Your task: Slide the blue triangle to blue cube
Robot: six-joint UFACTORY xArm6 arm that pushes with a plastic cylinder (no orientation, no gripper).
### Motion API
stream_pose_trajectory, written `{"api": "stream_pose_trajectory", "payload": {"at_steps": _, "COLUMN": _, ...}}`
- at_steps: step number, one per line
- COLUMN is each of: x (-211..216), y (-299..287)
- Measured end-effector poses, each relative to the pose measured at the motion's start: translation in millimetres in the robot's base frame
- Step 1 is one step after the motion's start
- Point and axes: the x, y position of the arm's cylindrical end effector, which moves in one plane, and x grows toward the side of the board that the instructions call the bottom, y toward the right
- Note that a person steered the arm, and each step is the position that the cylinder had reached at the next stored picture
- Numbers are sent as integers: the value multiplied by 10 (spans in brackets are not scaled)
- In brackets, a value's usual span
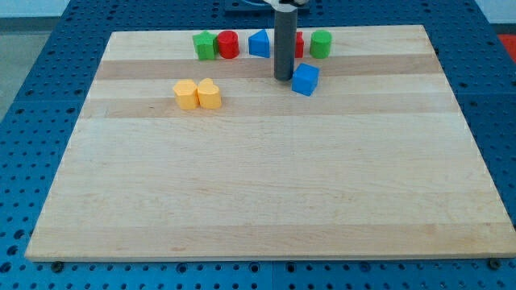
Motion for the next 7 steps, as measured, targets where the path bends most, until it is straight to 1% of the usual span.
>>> {"api": "stream_pose_trajectory", "payload": {"at_steps": 2, "x": -30, "y": -588}}
{"api": "stream_pose_trajectory", "payload": {"at_steps": 4, "x": -97, "y": -1358}}
{"api": "stream_pose_trajectory", "payload": {"at_steps": 5, "x": -233, "y": -1761}}
{"api": "stream_pose_trajectory", "payload": {"at_steps": 6, "x": -518, "y": -2000}}
{"api": "stream_pose_trajectory", "payload": {"at_steps": 7, "x": -803, "y": -2046}}
